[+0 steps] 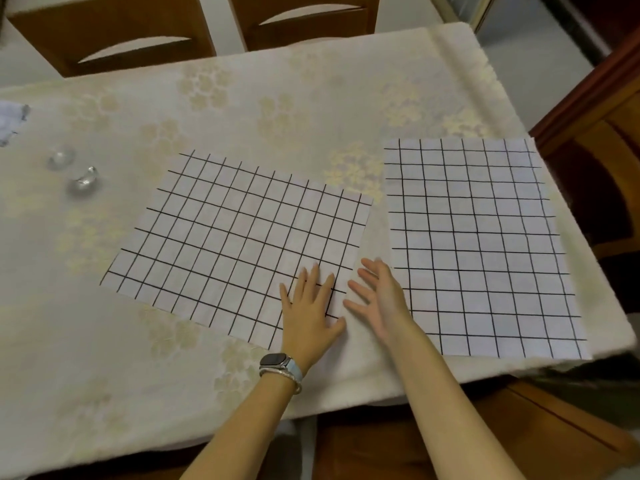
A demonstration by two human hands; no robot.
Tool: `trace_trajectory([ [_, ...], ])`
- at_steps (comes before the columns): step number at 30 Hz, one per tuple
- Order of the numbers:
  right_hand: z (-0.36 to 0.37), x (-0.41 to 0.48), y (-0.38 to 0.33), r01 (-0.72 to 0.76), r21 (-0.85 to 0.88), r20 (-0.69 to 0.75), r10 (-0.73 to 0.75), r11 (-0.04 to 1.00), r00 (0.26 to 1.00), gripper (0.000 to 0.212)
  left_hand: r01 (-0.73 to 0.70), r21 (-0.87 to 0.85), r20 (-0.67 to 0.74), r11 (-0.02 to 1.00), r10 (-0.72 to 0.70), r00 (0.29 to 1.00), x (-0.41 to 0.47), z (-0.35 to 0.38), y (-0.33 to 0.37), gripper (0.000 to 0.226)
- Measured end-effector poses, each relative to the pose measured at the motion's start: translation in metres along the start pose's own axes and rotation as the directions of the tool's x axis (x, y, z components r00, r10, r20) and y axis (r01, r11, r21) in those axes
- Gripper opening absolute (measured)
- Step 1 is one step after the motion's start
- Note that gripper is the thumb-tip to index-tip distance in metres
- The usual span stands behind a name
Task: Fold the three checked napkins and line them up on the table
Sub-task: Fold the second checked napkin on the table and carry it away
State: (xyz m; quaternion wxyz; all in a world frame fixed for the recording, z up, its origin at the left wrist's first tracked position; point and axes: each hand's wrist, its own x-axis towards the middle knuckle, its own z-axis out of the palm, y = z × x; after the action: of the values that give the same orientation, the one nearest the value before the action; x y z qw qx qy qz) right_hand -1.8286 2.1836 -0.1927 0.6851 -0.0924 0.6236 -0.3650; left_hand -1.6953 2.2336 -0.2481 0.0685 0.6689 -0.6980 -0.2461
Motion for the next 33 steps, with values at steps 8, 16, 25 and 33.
trace_trajectory([
  [8,0.01,0.01,0.004,-0.031,-0.03,0.057,0.033,0.999,0.998,0.045,0.078,-0.034,-0.078,0.996,-0.08,0.994,0.005,0.003,0.01,0.073],
  [16,0.011,0.009,-0.007,0.108,-0.186,0.085,-0.094,0.977,0.992,0.028,0.098,-0.18,-0.234,0.979,-0.14,0.962,0.011,-0.016,0.019,0.029],
  [25,-0.003,-0.004,-0.029,0.22,-0.109,0.043,-0.217,0.969,0.975,0.032,0.041,-0.627,-0.11,0.778,-0.141,0.984,0.004,-0.058,0.057,0.026],
  [33,-0.01,-0.031,-0.043,0.316,-0.117,0.039,-0.313,0.942,0.949,0.036,0.038,-0.844,-0.083,0.535,-0.2,0.976,-0.001,-0.099,0.072,0.043],
])
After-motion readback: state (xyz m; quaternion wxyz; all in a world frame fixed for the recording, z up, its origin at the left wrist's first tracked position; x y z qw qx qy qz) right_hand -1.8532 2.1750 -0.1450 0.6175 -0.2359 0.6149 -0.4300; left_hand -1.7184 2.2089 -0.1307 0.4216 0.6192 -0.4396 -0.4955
